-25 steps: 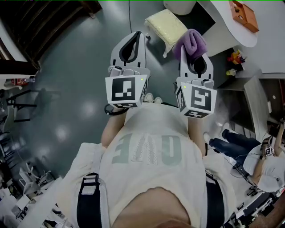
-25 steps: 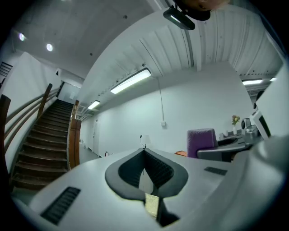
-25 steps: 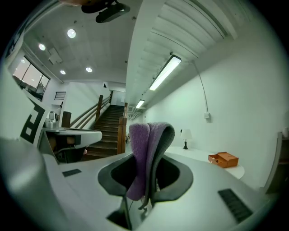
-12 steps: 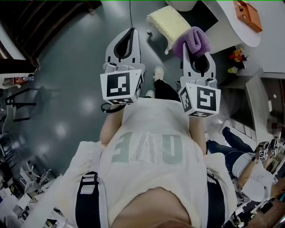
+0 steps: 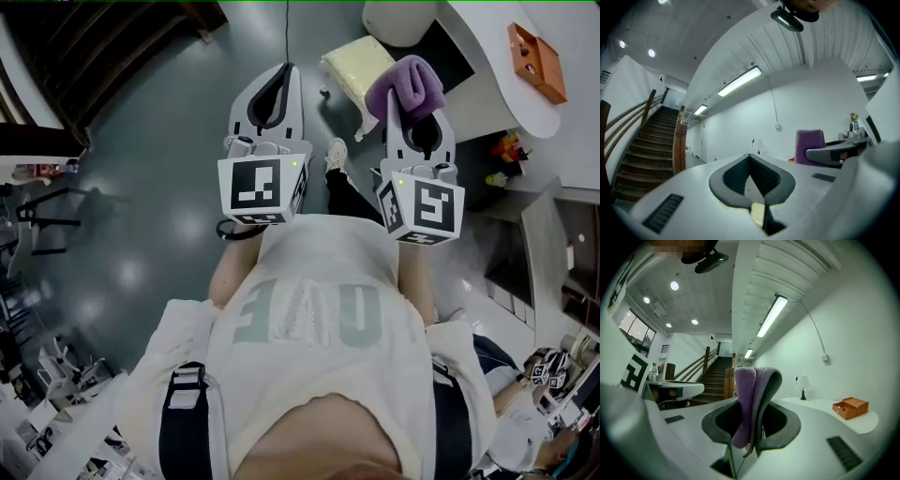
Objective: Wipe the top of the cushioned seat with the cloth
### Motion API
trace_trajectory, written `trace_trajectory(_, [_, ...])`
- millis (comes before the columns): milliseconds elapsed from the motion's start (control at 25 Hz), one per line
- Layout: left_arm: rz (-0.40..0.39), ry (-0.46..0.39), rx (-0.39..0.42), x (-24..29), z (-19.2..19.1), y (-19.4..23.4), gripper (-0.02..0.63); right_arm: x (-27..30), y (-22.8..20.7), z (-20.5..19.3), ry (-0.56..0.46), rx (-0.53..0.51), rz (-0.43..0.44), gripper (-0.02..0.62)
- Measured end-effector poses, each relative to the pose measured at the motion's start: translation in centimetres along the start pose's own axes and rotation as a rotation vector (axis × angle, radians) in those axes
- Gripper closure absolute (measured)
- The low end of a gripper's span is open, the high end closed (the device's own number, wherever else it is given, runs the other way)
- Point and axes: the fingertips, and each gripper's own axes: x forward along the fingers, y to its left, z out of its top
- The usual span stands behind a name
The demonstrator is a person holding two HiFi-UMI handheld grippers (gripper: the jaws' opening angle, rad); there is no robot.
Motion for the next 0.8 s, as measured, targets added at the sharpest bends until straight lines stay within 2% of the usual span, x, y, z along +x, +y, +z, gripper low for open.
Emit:
trace_trajectory(520, [-0.006, 0.009, -0.018, 19.4, 0.9, 4.6, 0.600, 17.9, -7.4, 1.1, 0.034, -0.026, 0.035, 0.497])
trace_trajectory(800, [-0.025, 0.007, -0.015, 26.6, 1.2, 6.6, 0.600, 25.0, -9.9, 1.2, 0.066, -0.032, 0.030, 0.497])
